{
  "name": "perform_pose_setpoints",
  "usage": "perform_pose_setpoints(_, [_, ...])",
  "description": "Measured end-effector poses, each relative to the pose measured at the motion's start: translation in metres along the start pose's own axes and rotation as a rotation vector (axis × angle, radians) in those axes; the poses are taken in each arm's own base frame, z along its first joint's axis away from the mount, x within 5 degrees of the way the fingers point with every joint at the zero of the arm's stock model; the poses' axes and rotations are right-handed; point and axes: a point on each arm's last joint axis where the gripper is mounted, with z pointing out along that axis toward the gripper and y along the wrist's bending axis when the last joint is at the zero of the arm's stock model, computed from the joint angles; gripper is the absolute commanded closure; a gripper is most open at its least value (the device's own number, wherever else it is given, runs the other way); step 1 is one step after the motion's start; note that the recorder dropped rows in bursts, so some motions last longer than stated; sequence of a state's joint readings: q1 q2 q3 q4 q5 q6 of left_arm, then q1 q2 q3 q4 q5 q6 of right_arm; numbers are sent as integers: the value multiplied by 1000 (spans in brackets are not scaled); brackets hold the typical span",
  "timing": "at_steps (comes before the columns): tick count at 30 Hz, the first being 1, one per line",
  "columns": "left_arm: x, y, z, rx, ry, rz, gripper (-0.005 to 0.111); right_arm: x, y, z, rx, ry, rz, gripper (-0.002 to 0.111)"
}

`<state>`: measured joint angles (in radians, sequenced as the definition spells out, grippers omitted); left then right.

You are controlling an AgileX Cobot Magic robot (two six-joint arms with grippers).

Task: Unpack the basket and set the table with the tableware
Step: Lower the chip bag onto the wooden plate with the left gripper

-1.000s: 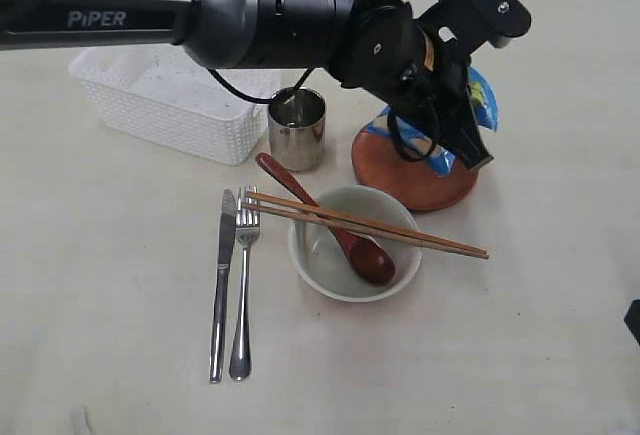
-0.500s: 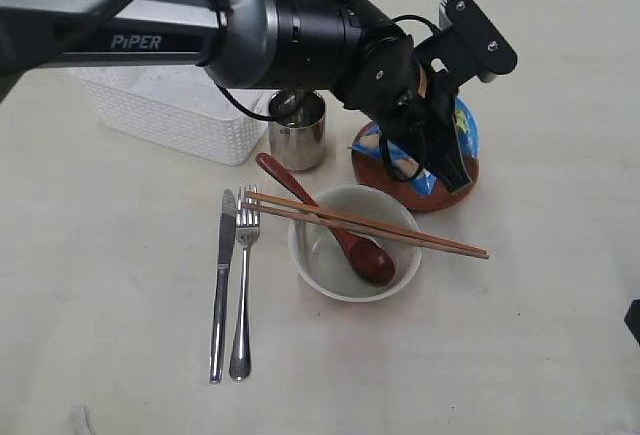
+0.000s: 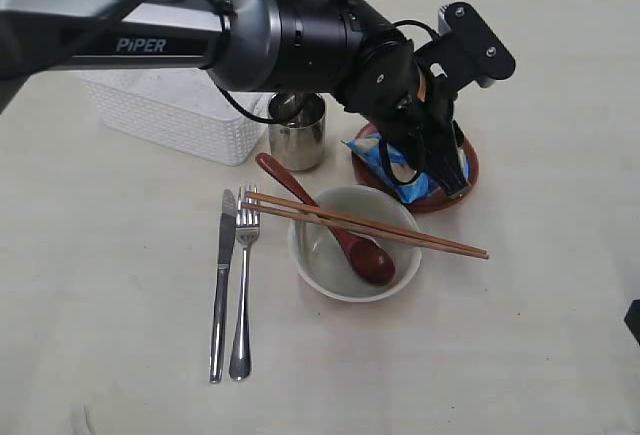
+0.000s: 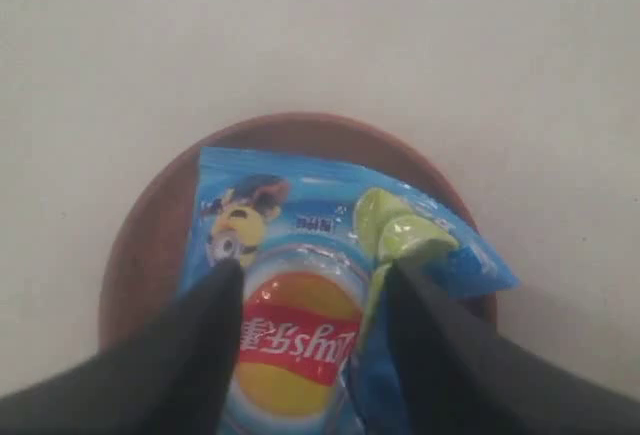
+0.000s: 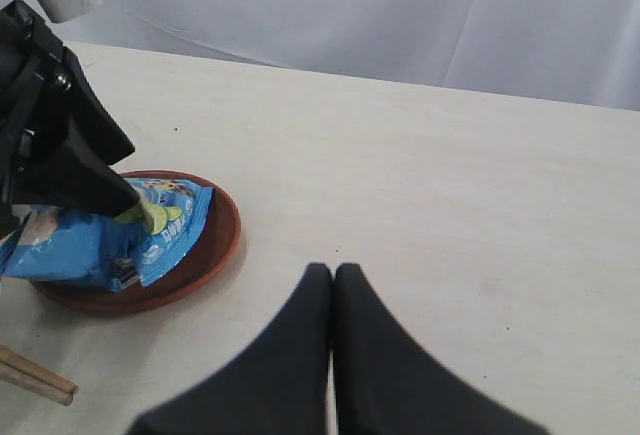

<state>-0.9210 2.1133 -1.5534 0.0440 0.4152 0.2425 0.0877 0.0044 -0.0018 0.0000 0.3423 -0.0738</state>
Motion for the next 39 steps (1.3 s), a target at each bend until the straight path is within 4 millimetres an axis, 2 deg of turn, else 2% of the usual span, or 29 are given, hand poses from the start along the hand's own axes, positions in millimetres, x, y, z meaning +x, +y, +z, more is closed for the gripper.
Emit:
perform_pose_setpoints(2, [0, 0, 0, 0, 0, 0, 52, 0, 0, 0, 0, 0, 0, 108])
perform_pose_setpoints(4, [0, 0, -1, -1, -2, 0, 58, 0, 0, 0, 0, 0, 0, 108])
perform_pose_setpoints(6, [-4, 1, -6, -6, -21, 0, 71, 0, 0, 0, 0, 0, 0, 108])
perform_pose_setpoints(9, [-11, 4, -17, -17, -60, -1, 105, 0, 0, 0, 0, 0, 0, 108])
perform_pose_setpoints(14, [-15, 5, -24, -21, -76, -1, 107, 0, 0, 0, 0, 0, 0, 108])
perform_pose_setpoints(25, [8, -1, 10, 11, 43, -3, 107, 0, 0, 0, 0, 0, 0, 108])
perform_pose_setpoints(33, [14, -4, 20, 20, 63, -9, 107, 0, 0, 0, 0, 0, 0, 108])
perform_pose_setpoints(39, [14, -4, 20, 21, 59, -15, 107, 0, 0, 0, 0, 0, 0, 108])
